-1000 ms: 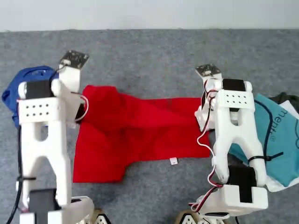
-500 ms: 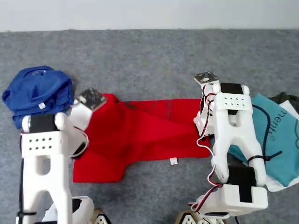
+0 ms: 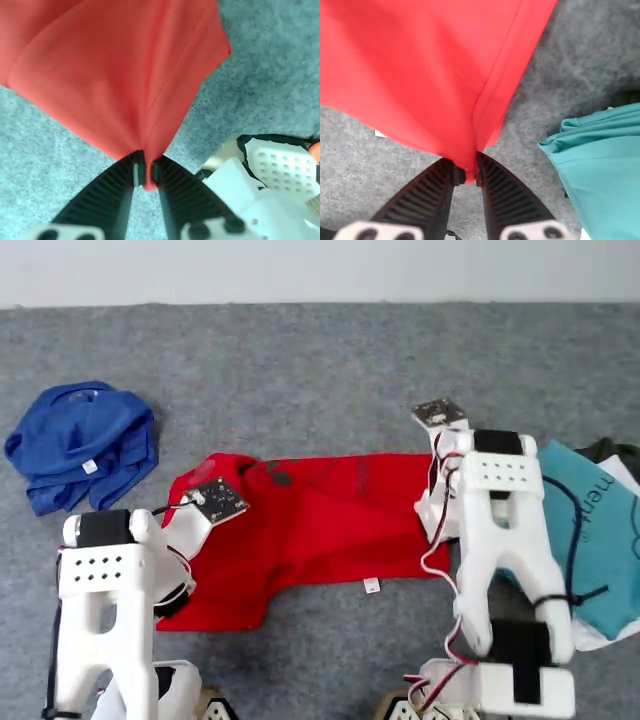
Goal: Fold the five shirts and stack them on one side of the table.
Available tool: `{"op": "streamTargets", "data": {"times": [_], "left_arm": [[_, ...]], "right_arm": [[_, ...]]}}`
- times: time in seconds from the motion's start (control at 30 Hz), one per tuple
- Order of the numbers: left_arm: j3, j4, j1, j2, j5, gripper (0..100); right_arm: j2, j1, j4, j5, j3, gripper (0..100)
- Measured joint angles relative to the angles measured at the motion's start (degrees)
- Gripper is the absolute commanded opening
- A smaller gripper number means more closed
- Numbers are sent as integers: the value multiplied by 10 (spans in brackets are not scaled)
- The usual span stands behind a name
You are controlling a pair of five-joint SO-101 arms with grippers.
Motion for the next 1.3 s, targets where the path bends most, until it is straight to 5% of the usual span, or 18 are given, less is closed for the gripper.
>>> {"op": "streamTargets", "data": {"times": [0.6,1.3], "left_arm": [[85,-38,0,0,-106,13],[121,-82,-14,-4,-110,13]], "right_arm": [[-32,-11,-109,16,107,10],[-32,-11,-159,18,160,14]]}}
